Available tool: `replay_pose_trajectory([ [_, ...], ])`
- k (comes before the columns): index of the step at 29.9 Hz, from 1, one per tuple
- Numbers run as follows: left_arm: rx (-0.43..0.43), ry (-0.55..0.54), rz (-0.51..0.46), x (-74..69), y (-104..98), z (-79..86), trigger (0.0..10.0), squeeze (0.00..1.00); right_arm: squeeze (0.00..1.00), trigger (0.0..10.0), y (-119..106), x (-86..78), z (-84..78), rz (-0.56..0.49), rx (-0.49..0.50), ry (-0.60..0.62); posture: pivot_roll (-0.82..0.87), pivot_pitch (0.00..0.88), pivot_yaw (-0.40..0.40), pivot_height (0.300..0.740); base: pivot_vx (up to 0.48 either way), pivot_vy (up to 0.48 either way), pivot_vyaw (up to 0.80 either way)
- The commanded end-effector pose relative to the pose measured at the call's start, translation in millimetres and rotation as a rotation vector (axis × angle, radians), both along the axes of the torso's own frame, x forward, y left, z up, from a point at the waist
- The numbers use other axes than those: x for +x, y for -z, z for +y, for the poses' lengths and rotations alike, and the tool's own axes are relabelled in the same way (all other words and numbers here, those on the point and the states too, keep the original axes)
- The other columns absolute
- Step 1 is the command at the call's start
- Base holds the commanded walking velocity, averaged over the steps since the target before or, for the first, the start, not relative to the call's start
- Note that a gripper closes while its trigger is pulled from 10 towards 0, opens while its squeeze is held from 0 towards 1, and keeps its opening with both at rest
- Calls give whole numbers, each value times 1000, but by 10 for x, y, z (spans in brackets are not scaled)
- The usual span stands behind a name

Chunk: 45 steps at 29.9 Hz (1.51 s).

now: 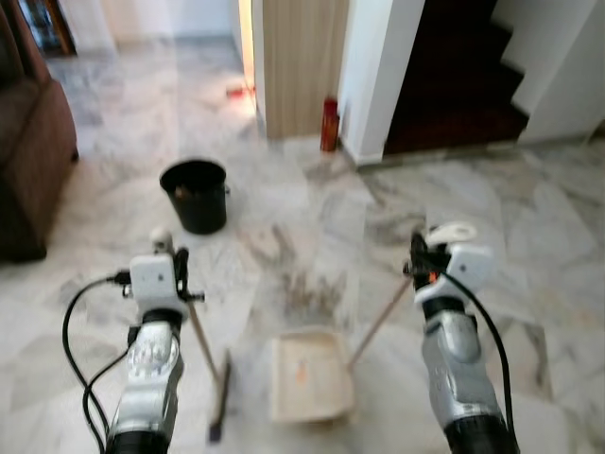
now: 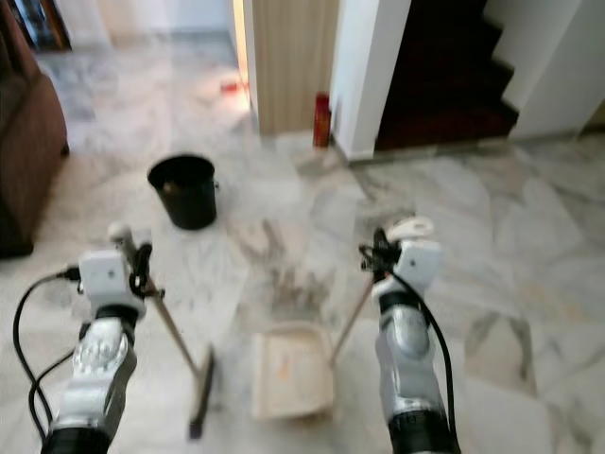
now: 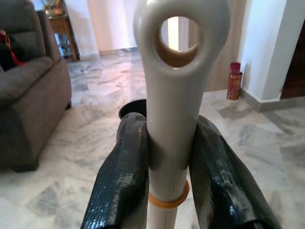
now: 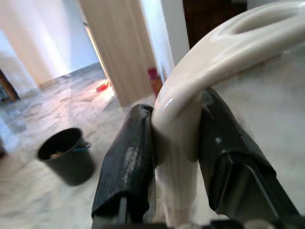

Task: Sweep floor

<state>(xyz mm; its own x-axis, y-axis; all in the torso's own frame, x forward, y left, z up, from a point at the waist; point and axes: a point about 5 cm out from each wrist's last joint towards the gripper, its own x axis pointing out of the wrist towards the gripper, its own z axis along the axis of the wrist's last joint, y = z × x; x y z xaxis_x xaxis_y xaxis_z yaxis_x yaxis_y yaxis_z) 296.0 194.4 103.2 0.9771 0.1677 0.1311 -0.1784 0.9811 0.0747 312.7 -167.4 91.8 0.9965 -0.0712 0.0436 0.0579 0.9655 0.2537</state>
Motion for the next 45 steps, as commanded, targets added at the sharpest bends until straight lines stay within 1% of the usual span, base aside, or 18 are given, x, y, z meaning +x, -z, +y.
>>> replay_pose_trajectory([
  [1, 8, 13, -44, 37, -98, -38, 10000, 0, 0, 10000, -98, 35, 8, -35, 62, -6, -14, 0, -1, 740, 0, 0, 0],
  [6, 9, 8, -44, 35, -96, -34, 10000, 0, 0, 10000, -103, 34, 27, -35, 62, -24, -14, 0, -1, 740, 0, 0, 0],
  [10, 19, 6, -49, 41, -105, -42, 10000, 0, 0, 10000, -124, 40, 6, -40, 69, -29, -12, 0, -6, 740, 0, 0, 0],
  [17, 14, -2, -56, 35, -109, -36, 10000, 0, 0, 10000, -175, 37, 2, -77, 85, -19, -1, 0, -6, 740, 0, 0, 0],
  [22, 14, -2, -55, 31, -105, -35, 10000, 0, 0, 10000, -179, 45, 15, -69, 83, -34, -3, 0, -6, 740, 0, 0, 0],
  [28, 14, 2, -54, 17, -99, -33, 10000, 0, 0, 10000, -282, 40, -58, -110, 79, 2, -6, 0, -2, 740, 0, 0, 0],
  [31, 13, 4, -54, 15, -96, -36, 10000, 0, 0, 10000, -339, 43, -53, -131, 73, -12, -12, 0, -2, 740, 0, 0, 0],
  [34, 12, 16, -74, 18, -135, -41, 10000, 0, 0, 10000, -419, 56, -46, -160, 67, -20, -11, 0, 2, 740, 0, 0, 0],
  [35, 22, 22, -75, 4, -134, -45, 10000, 0, 0, 10000, -439, 55, -44, -164, 67, -22, -13, 0, 1, 740, 0, 0, 0],
  [41, 23, 19, -75, -9, -121, -56, 10000, 0, 0, 10000, -503, 41, -30, -192, 34, -40, -9, 0, -3, 740, 0, 0, 0],
  [45, 32, 10, -67, -21, -106, -38, 10000, 0, 0, 10000, -556, 35, 0, -217, 38, -47, -11, 0, 0, 740, 291, 0, 764],
])
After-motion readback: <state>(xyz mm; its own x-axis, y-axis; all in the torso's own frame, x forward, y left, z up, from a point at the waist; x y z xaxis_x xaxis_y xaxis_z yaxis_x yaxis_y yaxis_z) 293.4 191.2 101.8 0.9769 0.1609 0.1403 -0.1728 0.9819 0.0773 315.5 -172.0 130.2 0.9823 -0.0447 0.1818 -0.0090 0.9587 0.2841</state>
